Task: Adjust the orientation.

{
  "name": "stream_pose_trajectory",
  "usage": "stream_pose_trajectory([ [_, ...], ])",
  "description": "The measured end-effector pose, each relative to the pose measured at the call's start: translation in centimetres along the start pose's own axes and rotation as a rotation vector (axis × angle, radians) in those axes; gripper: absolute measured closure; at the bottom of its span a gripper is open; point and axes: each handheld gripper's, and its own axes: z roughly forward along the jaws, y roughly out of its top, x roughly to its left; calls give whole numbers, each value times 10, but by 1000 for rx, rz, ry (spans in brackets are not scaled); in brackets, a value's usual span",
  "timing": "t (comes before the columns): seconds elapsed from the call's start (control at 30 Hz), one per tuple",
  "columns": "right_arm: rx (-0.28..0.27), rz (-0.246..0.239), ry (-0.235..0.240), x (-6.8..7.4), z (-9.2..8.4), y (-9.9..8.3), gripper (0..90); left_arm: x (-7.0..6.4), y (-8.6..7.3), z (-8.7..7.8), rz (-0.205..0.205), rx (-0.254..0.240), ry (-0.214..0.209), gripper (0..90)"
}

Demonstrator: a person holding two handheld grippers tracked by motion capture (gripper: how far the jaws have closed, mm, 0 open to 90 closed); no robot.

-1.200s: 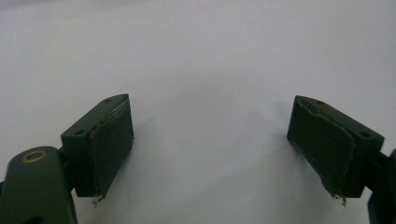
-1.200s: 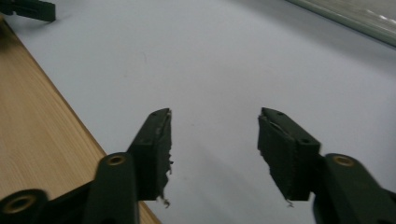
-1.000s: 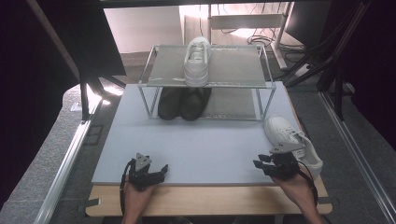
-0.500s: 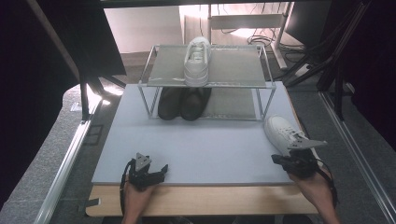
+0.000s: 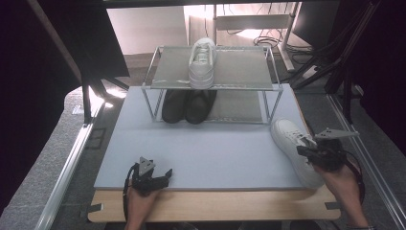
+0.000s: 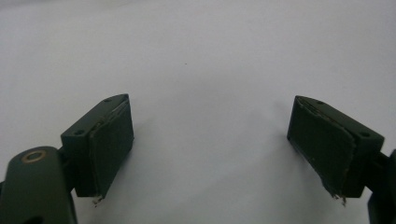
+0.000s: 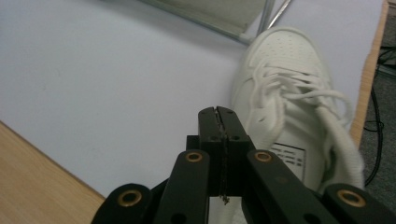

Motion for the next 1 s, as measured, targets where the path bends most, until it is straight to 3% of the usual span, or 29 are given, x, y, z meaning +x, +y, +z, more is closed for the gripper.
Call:
stream_pose_trajectory([
  [0.47, 6, 49, -94, -41, -3, 9, 897, 0, 0, 0, 0, 0, 0, 143],
  [0.7, 18, 73, -129, -63, 6, 8, 897, 0, 0, 0, 0, 0, 0, 143],
  [1.0, 56, 107, -124, -88, 28, 1, 898, 0, 0, 0, 0, 0, 0, 143],
])
